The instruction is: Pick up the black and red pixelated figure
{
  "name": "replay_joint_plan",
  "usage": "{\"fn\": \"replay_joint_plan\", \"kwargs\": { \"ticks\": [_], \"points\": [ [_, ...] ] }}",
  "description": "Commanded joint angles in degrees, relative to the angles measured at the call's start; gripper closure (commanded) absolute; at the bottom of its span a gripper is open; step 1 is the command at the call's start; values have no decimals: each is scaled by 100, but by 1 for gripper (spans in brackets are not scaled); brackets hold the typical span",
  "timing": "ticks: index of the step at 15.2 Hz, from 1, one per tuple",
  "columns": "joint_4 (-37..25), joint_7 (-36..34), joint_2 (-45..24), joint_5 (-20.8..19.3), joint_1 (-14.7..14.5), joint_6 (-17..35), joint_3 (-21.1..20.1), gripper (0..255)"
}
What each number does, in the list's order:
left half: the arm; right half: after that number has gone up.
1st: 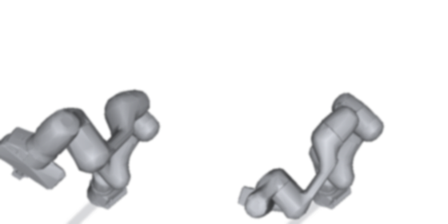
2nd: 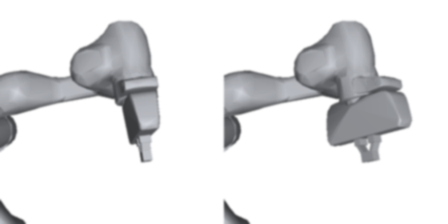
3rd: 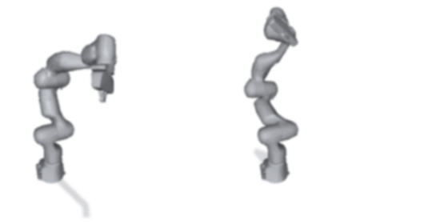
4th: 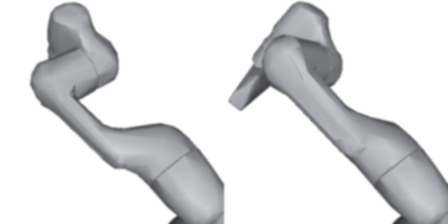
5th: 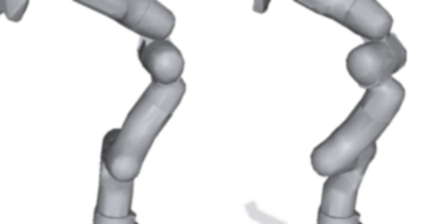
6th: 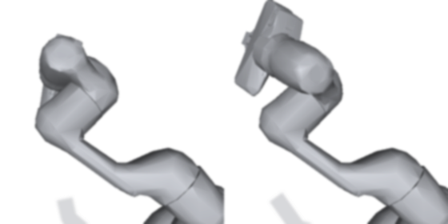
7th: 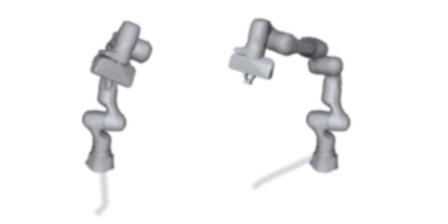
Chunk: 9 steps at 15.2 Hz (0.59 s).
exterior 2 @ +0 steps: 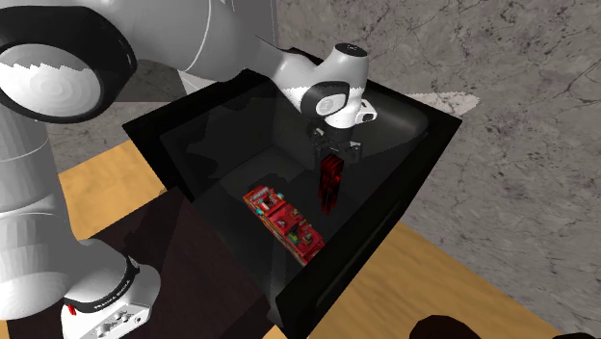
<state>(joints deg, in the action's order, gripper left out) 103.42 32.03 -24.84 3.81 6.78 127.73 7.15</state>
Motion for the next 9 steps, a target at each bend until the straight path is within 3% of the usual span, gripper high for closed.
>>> {"fn": "replay_joint_plan", "kwargs": {
  "ticks": [1, 4, 5, 9],
  "points": [
    [43, 16, -81, 16, 8, 127, -7, 0],
    [68, 24, -150, 28, 13, 222, -14, 0],
    [78, 27, -149, 29, 15, 230, -13, 255],
    [73, 26, -157, 29, 14, 233, -14, 255]
  ]
}}
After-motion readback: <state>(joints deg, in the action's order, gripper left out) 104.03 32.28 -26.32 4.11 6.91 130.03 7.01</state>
